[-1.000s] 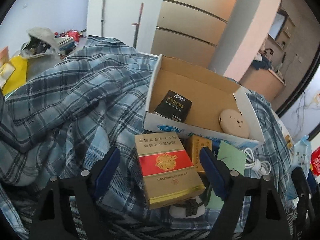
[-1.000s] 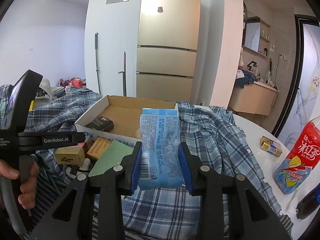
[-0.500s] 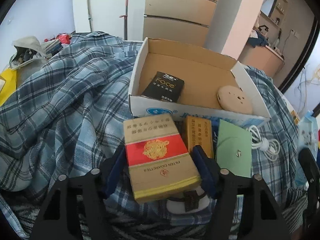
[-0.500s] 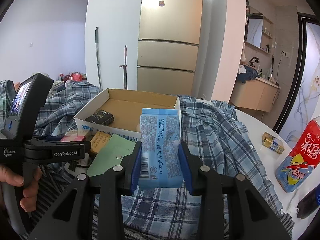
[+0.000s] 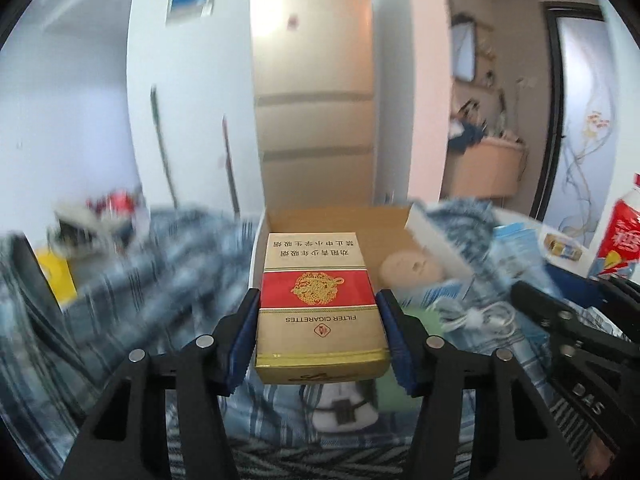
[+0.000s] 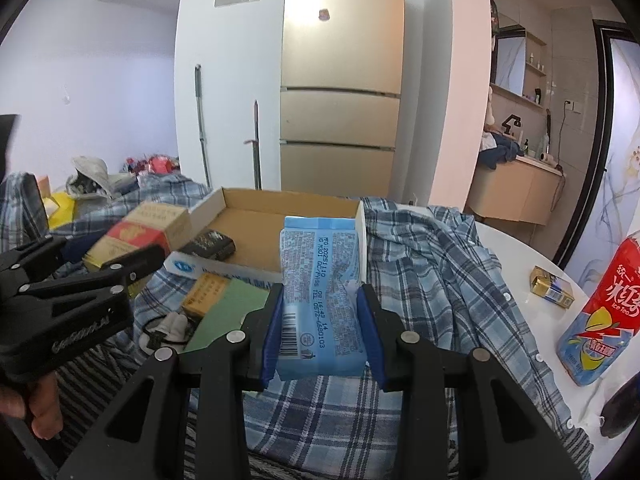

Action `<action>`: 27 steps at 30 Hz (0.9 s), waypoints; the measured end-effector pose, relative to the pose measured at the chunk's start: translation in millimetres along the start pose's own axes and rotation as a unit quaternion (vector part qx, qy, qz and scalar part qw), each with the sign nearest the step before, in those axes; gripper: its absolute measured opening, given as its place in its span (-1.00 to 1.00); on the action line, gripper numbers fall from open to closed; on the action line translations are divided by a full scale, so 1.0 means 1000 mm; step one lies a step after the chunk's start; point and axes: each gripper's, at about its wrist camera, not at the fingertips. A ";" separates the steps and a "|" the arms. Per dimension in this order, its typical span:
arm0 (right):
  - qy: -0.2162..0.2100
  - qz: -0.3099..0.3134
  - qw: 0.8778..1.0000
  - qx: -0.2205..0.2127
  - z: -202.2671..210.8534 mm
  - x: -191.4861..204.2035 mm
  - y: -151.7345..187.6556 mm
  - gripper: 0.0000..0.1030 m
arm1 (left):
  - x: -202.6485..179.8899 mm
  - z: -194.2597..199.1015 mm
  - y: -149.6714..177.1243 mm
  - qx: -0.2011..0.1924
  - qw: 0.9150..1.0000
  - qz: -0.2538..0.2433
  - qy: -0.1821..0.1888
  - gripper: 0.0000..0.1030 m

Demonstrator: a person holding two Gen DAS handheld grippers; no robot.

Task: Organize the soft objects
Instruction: 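Lift and carry the cigarette pack and blue packet over the box with both grippers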

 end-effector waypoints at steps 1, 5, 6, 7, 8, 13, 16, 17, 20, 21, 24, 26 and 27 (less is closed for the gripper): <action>-0.002 -0.002 1.000 -0.008 0.003 -0.001 0.000 -0.32 | -0.003 0.009 0.001 -0.025 1.000 -0.007 0.000 0.16; 0.019 -0.014 0.999 -0.038 0.011 -0.004 -0.002 -0.32 | -0.005 0.034 0.004 -0.100 0.995 -0.010 -0.006 0.16; 0.015 -0.018 0.999 -0.040 0.012 -0.007 -0.002 -0.32 | -0.005 0.038 0.005 -0.112 0.994 -0.010 -0.008 0.16; 0.008 -0.022 0.999 -0.039 0.011 -0.009 -0.002 -0.32 | -0.006 0.042 0.005 -0.119 0.993 -0.013 -0.016 0.16; 0.006 -0.024 0.999 -0.039 0.011 -0.010 -0.003 -0.32 | -0.008 0.043 0.005 -0.122 0.992 -0.014 -0.023 0.16; 0.001 -0.024 0.999 -0.040 0.011 -0.011 -0.004 -0.32 | -0.013 0.046 0.005 -0.120 0.992 -0.022 -0.026 0.16; 0.000 -0.024 0.999 -0.040 0.011 -0.011 -0.005 -0.32 | -0.016 0.044 0.003 -0.108 0.994 -0.023 -0.019 0.16; -0.003 -0.025 0.999 -0.039 0.012 -0.011 -0.006 -0.32 | -0.016 0.045 0.001 -0.108 0.994 -0.026 -0.018 0.16; 0.001 -0.029 0.999 -0.043 0.017 -0.014 -0.009 -0.32 | -0.015 0.056 -0.004 -0.127 0.991 -0.028 -0.021 0.16; 0.007 -0.032 0.998 -0.048 0.020 -0.015 -0.012 -0.32 | -0.014 0.059 -0.006 -0.129 0.991 -0.027 -0.021 0.16; 0.012 -0.042 0.997 -0.057 0.029 -0.017 -0.021 -0.32 | -0.013 0.070 -0.015 -0.138 0.990 -0.025 -0.022 0.16; 0.016 -0.038 0.997 -0.064 0.036 -0.018 -0.028 -0.32 | -0.014 0.076 -0.021 -0.139 0.990 -0.028 -0.024 0.16; 0.018 -0.034 0.997 -0.069 0.041 -0.019 -0.033 -0.32 | -0.013 0.077 -0.024 -0.138 0.990 -0.027 -0.024 0.16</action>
Point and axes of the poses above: each gripper's, at about its wrist camera, not at the fingertips, and z roughly against the way its jaws point, x to its left, y to its underside, and after that the axes turned 10 degrees about x, right-handed
